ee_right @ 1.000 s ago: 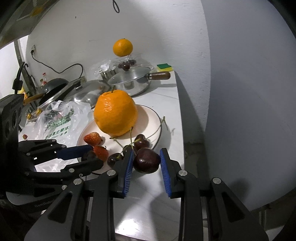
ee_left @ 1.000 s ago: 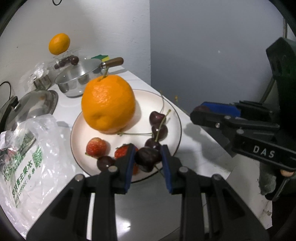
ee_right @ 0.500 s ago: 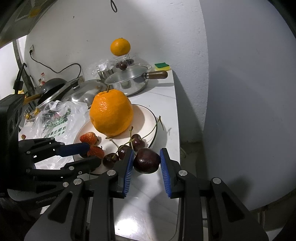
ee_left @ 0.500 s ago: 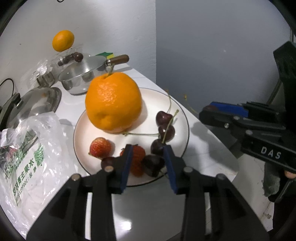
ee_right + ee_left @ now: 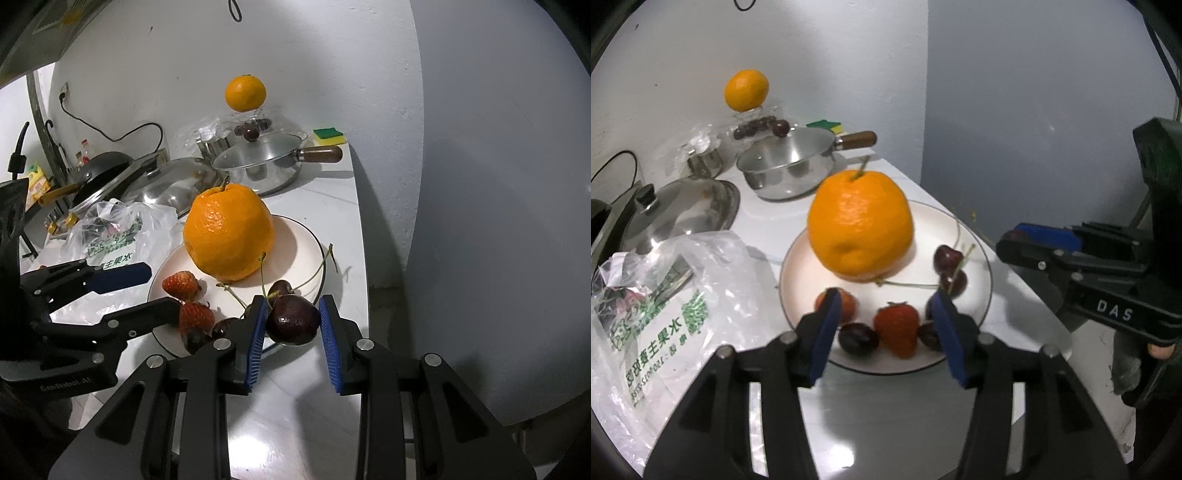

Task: Organize fruits
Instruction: 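Lower both cherries onto the plate beside the strawberries, then open both grippers to release the cherries onto the plate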

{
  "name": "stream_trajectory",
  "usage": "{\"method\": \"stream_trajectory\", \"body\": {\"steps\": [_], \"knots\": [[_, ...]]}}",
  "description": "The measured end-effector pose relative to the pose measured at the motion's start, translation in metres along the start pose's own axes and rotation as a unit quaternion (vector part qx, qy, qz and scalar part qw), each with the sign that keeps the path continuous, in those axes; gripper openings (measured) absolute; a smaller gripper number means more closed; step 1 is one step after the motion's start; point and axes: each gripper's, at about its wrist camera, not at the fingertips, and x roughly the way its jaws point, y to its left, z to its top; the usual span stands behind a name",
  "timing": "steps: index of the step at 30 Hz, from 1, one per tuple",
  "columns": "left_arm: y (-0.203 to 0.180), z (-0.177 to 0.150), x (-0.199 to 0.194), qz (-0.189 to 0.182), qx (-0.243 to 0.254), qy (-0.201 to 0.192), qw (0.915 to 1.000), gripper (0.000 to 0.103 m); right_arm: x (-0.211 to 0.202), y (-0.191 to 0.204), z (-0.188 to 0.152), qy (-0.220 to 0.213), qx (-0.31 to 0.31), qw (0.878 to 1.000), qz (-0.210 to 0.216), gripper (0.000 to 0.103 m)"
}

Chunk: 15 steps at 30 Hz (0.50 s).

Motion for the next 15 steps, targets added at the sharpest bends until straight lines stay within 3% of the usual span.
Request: {"method": "stream_trajectory", "body": {"steps": [15], "knots": [[0.036,0.007,0.007,0.019,-0.034,-0.008,0.9992,0.053,0.022,0.002,0.018,0.005,-0.006,1.0,-0.006,0.031]]}}
